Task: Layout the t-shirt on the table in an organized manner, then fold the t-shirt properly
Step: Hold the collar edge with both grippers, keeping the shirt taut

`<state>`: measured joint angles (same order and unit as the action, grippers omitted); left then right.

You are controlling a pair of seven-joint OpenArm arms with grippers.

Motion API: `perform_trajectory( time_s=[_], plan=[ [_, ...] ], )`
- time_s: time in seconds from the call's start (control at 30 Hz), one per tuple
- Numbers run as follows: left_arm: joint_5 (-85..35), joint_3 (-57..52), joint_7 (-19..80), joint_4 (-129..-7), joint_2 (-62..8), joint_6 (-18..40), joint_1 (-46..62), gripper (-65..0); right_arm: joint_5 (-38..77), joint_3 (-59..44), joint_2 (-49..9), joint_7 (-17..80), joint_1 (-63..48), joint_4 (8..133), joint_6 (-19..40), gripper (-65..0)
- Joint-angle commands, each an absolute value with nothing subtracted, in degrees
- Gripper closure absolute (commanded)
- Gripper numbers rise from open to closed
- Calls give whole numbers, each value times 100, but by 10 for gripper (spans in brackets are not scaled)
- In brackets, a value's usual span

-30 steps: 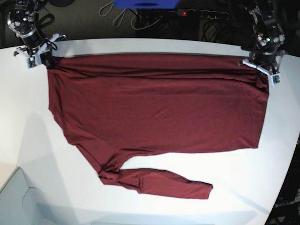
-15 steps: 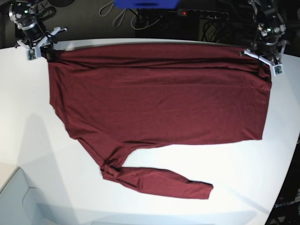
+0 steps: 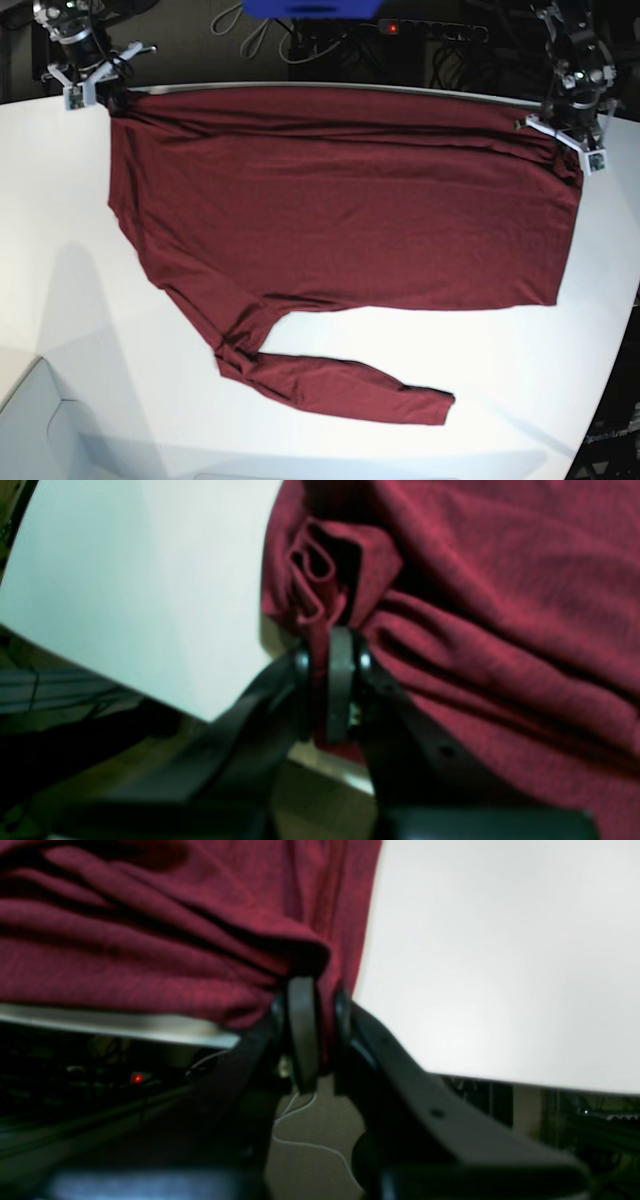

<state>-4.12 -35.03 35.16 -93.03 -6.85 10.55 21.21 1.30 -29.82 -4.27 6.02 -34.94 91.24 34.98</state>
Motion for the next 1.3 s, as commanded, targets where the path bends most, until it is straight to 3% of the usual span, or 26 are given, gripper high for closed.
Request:
perform_trajectory(
  time_s=[0.0,0.3,0.5,0.6,0.67,0.87,1.13,1.27],
  plan=[
    [-400,-3530,3380,-9393,-760,1015,2097,-1,-31,-3029,-418,848,-3574,9138,3521,0],
    [-400,-3530,3380,-9393,-760,1015,2123,-6,-31,-3064,-374,848,-3574,9138,3521,0],
    [-426,-3547,3380,-9393,-760,1015,2123,-6,-31,-3055,-365,848,-3582,9147,3521,-171],
    [-444,-3547,3380,-9393,-760,1015,2114,-8,-31,-3055,-365,848,-3582,9182,3521,-221],
    [-444,-3547,3380,-9402,-760,1024,2114,-46,-31,-3055,-356,848,-3582,9297,3521,-243],
    [-453,-3565,3380,-9464,-734,1024,2141,-240,-31,-3222,-101,884,-3582,9692,3521,-252],
    [-453,-3574,3380,-9473,-708,1024,2158,-346,-31,-3336,-4,892,-3565,10088,3521,-257],
    [-453,-3582,3380,-9473,-708,1024,2202,-425,-31,-3451,-4,901,-3512,10105,3495,-328]
  ],
)
